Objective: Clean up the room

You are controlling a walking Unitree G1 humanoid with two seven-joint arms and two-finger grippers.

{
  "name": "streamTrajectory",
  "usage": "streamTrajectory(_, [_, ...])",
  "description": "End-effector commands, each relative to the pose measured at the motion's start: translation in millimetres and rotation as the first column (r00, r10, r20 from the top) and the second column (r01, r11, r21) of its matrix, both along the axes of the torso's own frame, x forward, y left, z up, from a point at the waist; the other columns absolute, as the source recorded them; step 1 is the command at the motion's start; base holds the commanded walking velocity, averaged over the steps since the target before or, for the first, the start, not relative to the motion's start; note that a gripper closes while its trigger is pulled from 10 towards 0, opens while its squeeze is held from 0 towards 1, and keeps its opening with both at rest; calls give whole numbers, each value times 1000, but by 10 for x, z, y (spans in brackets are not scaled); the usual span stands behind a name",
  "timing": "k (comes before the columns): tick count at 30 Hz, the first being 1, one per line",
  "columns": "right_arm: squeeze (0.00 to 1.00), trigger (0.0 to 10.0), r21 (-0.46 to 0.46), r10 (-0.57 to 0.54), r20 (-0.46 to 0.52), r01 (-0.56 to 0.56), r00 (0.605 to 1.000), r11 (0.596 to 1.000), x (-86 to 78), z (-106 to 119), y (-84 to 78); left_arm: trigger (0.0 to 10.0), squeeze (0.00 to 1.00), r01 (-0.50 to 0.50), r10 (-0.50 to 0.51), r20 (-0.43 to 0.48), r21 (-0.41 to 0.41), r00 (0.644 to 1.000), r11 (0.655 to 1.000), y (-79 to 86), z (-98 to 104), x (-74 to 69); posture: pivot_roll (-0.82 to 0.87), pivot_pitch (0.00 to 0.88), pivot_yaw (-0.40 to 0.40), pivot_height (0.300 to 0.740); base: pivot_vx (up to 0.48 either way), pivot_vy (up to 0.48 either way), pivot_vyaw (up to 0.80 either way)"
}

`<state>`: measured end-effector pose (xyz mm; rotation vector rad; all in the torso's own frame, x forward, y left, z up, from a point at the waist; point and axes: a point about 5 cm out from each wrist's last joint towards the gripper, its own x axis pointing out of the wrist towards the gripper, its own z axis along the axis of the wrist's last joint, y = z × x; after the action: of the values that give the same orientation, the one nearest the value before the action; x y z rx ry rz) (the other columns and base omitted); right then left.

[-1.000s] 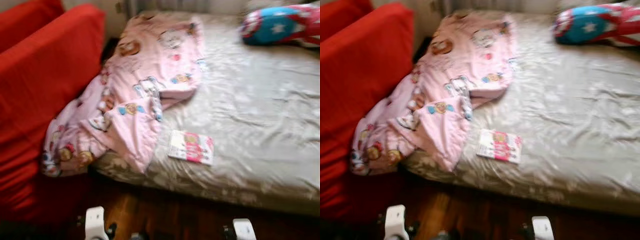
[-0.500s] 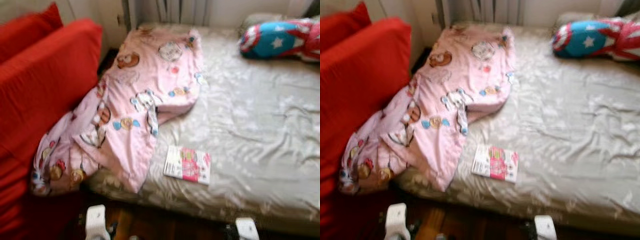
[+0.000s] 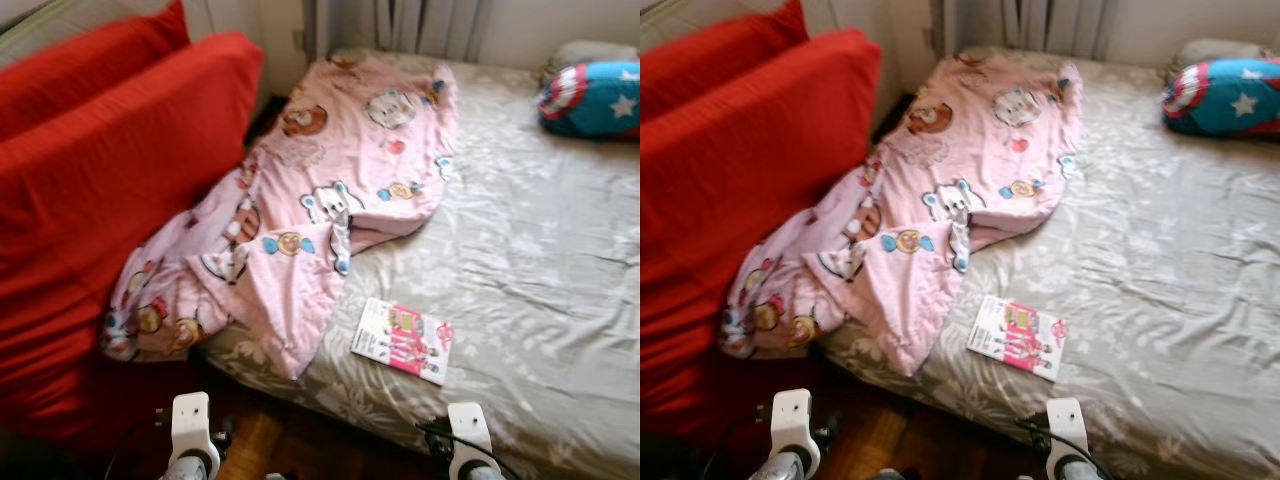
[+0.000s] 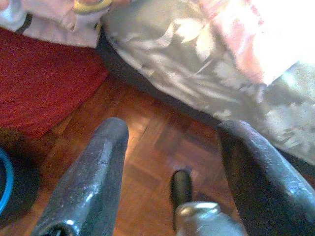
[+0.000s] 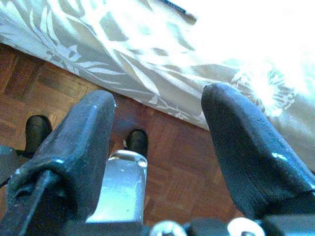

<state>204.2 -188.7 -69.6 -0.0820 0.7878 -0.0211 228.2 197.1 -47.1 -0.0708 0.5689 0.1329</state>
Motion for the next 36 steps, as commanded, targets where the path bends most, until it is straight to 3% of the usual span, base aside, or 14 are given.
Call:
streamTrajectory(1, [0, 10000, 7, -10, -1, 10, 1000, 1000, -19, -8, -10, 10000, 0, 10, -10, -14, -3, 1000, 1000, 3, -29, -44, -108, 171, 33, 740, 0, 0, 0])
streamTrajectory(5, [0, 10000, 15, -30, 43, 29, 999, 999, 90, 61, -38, 10000, 0, 16, -16, 9, -1, 1000, 1000, 18, 5, -5, -109, 137, 43, 740, 0, 0, 0])
streamTrajectory(10, [0, 10000, 47, -54, 131, 48, 990, 998, 275, 192, -45, 10000, 0, 38, -37, 73, -10, 997, 999, -20, 115, 145, -114, 84, 52, 740, 0, 0, 0])
streamTrajectory(18, [0, 10000, 86, -83, 349, 56, 934, 995, 607, 517, -119, 10000, 0, 22, -11, 284, -36, 959, 999, -47, 433, 435, -107, 35, 29, 740, 0, 0, 0])
streamTrajectory(23, [0, 10000, 85, -69, 398, 38, 915, 996, 698, 617, -147, 10000, 0, 3, 9, 326, -36, 945, 999, -21, 480, 444, -102, 35, 19, 740, 0, 0, 0])
streamTrajectory(29, [0, 10000, 99, -77, 515, 29, 854, 995, 900, 869, -206, 10000, 0, -26, 35, 393, -29, 919, 999, 67, 556, 425, -104, 33, 6, 740, 0, 0, 0])
streamTrajectory(36, [0, 10000, 95, -62, 555, 11, 830, 995, 899, 908, -196, 10000, 0, -57, 58, 420, -16, 906, 998, 143, 539, 308, -89, 21, -3, 740, 0, 0, 0])
